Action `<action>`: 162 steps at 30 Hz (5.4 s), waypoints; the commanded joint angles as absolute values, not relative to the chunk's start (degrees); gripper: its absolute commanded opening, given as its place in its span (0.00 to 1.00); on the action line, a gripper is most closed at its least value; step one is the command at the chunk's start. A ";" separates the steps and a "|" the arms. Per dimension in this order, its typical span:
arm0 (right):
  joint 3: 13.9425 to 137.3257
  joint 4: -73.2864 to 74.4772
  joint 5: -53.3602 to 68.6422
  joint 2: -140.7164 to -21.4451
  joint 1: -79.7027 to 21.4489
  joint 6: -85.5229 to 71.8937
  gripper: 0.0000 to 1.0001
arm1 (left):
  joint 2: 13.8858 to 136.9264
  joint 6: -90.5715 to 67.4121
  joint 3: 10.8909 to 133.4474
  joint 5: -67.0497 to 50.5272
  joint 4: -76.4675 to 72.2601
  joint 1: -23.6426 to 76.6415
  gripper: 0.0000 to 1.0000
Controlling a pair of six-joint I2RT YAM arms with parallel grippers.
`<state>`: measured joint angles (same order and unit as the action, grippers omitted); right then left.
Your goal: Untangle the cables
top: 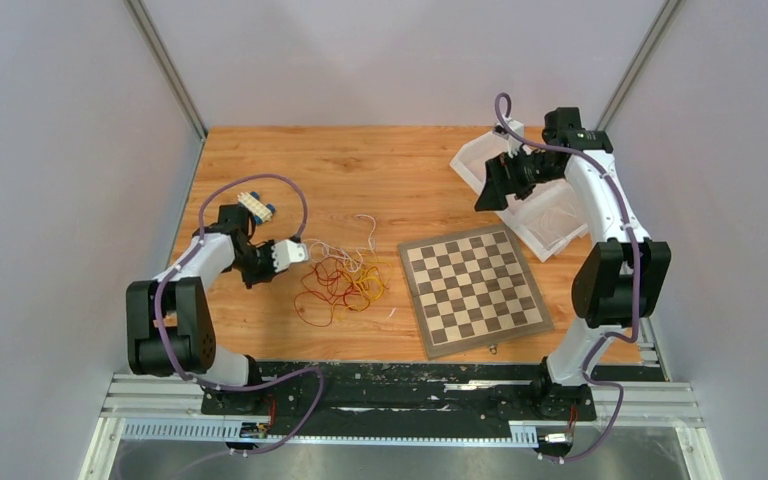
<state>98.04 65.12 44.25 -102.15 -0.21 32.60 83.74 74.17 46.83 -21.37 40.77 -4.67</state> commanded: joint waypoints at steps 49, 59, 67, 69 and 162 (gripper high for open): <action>105.19 -4.92 54.61 -100.63 -33.40 5.68 0.77 | 79.83 -38.38 95.83 -69.10 -8.41 7.96 0.00; 106.70 -6.44 53.08 -101.48 -34.28 3.69 0.86 | 80.58 -43.33 94.91 -69.81 -13.34 7.91 0.00; 106.88 -9.15 53.41 -101.59 -34.39 0.35 0.26 | 81.03 -47.62 92.64 -69.57 -17.90 7.93 0.00; 105.60 -9.14 53.39 -100.44 -34.24 0.95 0.06 | 81.02 -47.71 92.03 -69.46 -17.93 7.84 0.00; 76.92 15.84 58.71 -93.18 28.91 11.63 0.00 | 77.40 -7.15 77.00 -58.58 14.84 10.30 1.00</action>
<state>80.16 19.05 59.31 -91.55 28.58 5.74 78.06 -8.54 76.97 -57.56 15.59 10.35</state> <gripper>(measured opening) 0.004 1.000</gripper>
